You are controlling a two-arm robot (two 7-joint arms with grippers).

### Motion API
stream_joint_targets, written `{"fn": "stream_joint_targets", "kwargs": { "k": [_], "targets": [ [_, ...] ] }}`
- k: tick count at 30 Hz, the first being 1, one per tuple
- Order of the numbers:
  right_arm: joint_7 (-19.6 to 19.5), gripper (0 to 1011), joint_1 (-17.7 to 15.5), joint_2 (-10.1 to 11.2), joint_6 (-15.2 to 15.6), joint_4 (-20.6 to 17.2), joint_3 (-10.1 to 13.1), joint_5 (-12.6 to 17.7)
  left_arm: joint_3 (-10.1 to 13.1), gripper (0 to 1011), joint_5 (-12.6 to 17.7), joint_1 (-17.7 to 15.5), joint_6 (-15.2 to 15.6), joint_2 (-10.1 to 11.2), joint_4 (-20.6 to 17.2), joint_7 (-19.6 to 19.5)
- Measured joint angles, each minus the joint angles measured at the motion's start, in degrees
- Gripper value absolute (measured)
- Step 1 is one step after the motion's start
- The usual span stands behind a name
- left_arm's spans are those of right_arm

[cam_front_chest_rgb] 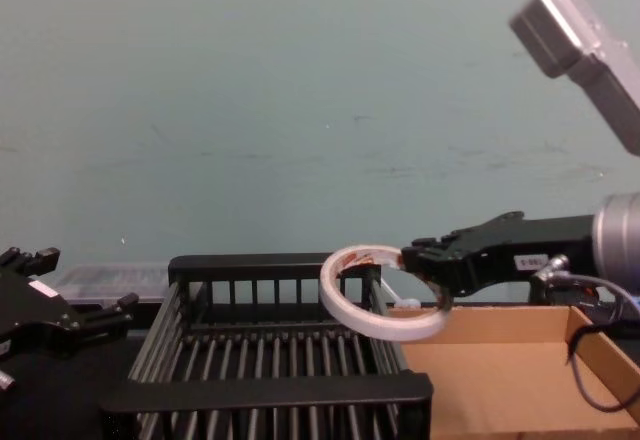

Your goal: Pick up the white tape and place it into the black box , Pick up the silver tape and place it into the brown box.

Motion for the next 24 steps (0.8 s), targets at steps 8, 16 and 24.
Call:
{"fn": "stream_joint_targets", "kwargs": {
  "k": [8, 16, 24],
  "targets": [
    [0.76, 92, 2.17, -1.71, -0.4, 2.95, -1.27, -1.16, 0.0, 1001, 0.0, 0.0, 0.0, 0.0, 0.0, 0.0],
    [1.12, 92, 3.47, -3.03, -0.74, 4.71, -2.04, -1.98, 0.0, 1001, 0.0, 0.0, 0.0, 0.0, 0.0, 0.0],
    [1.13, 92, 3.79, -3.46, -0.86, 5.16, -2.19, -2.29, 0.0, 1001, 0.0, 0.0, 0.0, 0.0, 0.0, 0.0]
  ]
}}
